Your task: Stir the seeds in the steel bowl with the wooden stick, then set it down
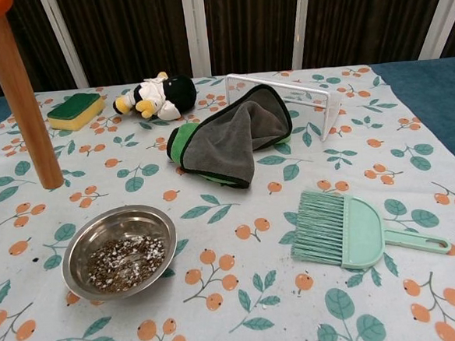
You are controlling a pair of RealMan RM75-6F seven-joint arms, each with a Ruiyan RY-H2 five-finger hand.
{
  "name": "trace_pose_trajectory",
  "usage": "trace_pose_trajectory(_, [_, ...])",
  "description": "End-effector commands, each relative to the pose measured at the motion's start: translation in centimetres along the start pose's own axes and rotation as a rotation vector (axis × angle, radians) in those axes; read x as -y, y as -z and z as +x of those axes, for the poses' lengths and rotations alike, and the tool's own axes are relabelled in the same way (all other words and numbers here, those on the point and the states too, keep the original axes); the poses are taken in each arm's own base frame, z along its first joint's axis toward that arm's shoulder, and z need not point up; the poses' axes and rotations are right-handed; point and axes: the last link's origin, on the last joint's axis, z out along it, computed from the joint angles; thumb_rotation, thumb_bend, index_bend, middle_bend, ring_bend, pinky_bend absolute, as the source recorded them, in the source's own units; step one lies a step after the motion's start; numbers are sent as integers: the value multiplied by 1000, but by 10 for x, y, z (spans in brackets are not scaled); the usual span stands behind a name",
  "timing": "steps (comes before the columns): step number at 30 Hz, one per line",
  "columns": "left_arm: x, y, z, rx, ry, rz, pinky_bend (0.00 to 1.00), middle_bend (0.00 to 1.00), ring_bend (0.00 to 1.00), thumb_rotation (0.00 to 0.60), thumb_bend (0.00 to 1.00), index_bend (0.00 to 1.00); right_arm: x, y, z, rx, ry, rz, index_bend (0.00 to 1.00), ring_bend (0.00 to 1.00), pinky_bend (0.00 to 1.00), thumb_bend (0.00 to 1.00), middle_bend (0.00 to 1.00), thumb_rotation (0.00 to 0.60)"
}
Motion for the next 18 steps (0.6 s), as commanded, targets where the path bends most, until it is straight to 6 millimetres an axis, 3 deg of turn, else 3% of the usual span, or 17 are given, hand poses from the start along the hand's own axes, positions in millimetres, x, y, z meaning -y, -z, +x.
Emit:
trace_pose_trajectory(1, [-8, 3, -10, 10, 49, -19, 0, 715, 180, 600, 790, 635, 0, 1, 0, 0, 1, 1, 0, 0, 0, 318, 0, 600])
trace_pose_trajectory(18, [-29, 27, -58, 103, 107, -137, 0, 716, 181, 600, 790, 635, 0, 1, -1, 0, 1, 1, 0, 0, 0, 317, 0, 600])
